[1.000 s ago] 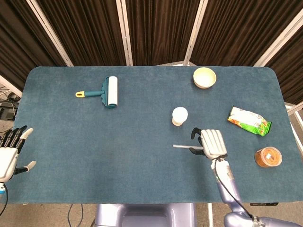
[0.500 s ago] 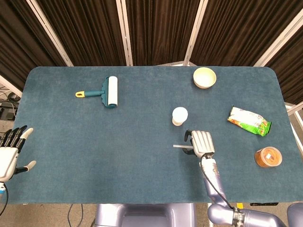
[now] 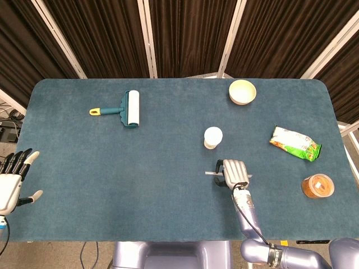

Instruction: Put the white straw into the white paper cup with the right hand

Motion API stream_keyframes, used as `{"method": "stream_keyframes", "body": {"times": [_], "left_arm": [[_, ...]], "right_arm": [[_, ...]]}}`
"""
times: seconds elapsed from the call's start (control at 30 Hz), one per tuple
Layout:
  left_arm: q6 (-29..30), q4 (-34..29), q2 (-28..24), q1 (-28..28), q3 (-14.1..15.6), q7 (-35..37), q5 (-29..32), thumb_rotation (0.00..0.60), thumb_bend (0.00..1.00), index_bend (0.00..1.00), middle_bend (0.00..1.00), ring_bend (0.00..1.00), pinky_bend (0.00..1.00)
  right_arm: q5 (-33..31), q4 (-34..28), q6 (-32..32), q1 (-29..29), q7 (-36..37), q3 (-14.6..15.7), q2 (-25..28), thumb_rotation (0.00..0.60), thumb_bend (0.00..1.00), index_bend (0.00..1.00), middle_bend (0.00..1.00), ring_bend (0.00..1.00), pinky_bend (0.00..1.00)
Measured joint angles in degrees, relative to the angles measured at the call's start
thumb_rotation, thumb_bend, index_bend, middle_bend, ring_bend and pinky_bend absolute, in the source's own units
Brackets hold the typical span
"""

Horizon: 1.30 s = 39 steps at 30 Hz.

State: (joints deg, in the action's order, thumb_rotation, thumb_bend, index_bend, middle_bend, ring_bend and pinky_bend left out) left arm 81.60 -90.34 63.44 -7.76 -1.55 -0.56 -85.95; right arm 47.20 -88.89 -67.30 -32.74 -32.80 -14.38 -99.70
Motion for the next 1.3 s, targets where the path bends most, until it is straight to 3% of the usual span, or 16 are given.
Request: {"method": "stream_keyframes", "body": {"times": [0.47, 0.73, 1.3], "left_arm": [[-0.05, 0.07, -0.04, -0.04, 0.02, 0.18, 0.00, 0.600, 0.18, 0.03, 0.00, 0.00, 0.00], [-0.10, -0.03, -0.09, -0.04, 0.04, 0.26, 0.05, 0.600, 0.18, 0.03, 0.00, 0.00, 0.00], [-0.30, -0.29, -0.20, -0.09, 0.01, 0.36, 0.27, 0.600, 0.18, 0.04, 0.00, 0.00, 0.00]], "right_arm": [[-3.51, 2.89, 1.61, -1.44, -0.23, -0.62, -1.29, 0.600, 0.37, 0.49, 1.00, 0.91, 0.87], [-6.03, 2.86, 2.51, -1.68, -0.56, -0.60, -0.69, 0.600, 0.37, 0.47, 1.00, 0.91, 0.87], [-3.42, 6.03, 1.96, -0.01, 5.48, 0.13, -1.90, 0.600, 0.36, 0.42, 1.00, 0.91, 0.87]]}}
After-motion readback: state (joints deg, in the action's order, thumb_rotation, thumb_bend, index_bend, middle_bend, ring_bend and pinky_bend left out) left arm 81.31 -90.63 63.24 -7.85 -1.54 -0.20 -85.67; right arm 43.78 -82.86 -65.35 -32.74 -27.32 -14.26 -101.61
